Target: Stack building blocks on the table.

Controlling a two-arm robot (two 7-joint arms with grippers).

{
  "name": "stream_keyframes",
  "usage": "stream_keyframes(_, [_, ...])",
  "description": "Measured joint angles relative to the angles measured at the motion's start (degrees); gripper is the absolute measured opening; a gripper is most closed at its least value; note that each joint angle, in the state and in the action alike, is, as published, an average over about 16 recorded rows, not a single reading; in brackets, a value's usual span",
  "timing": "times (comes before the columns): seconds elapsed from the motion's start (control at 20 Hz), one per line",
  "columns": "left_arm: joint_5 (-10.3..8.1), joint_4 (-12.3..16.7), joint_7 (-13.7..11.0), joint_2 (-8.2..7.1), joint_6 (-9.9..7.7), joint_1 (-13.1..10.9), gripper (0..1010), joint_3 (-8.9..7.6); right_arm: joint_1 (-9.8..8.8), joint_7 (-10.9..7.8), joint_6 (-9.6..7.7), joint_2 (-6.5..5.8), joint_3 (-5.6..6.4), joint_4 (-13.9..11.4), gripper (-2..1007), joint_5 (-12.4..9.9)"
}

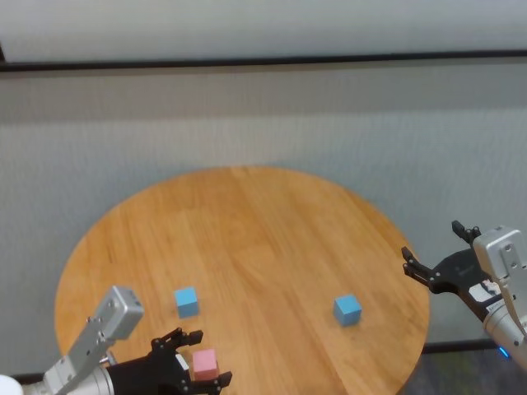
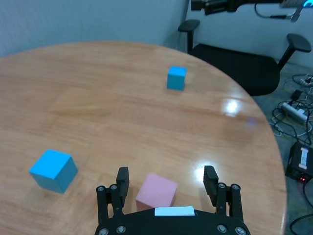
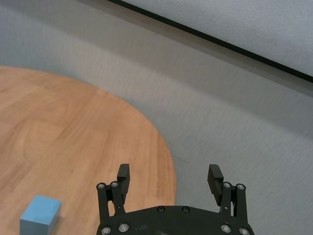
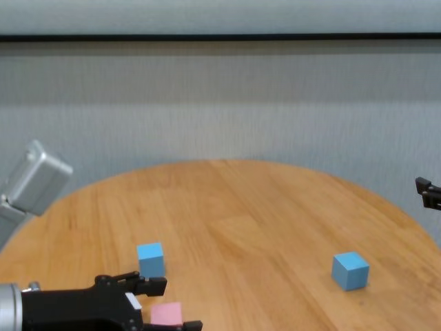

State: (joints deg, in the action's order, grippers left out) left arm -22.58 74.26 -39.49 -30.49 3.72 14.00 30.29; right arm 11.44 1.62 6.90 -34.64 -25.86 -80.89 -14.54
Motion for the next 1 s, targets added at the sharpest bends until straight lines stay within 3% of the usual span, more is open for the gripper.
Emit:
stream_keyframes(0.6, [1.71,-2.6,0.6,0.96,0.66,0.9,1003,0.57,0.00,0.00,0.00,0.00,0.00,0.0,1005,0.0])
stream_keyframes(1.0, [2.20,-3.0,0.4,0.97,0.56,0.9,990,0.54,0.00,0.00,0.00,0.00,0.00,0.0,1005,0.0])
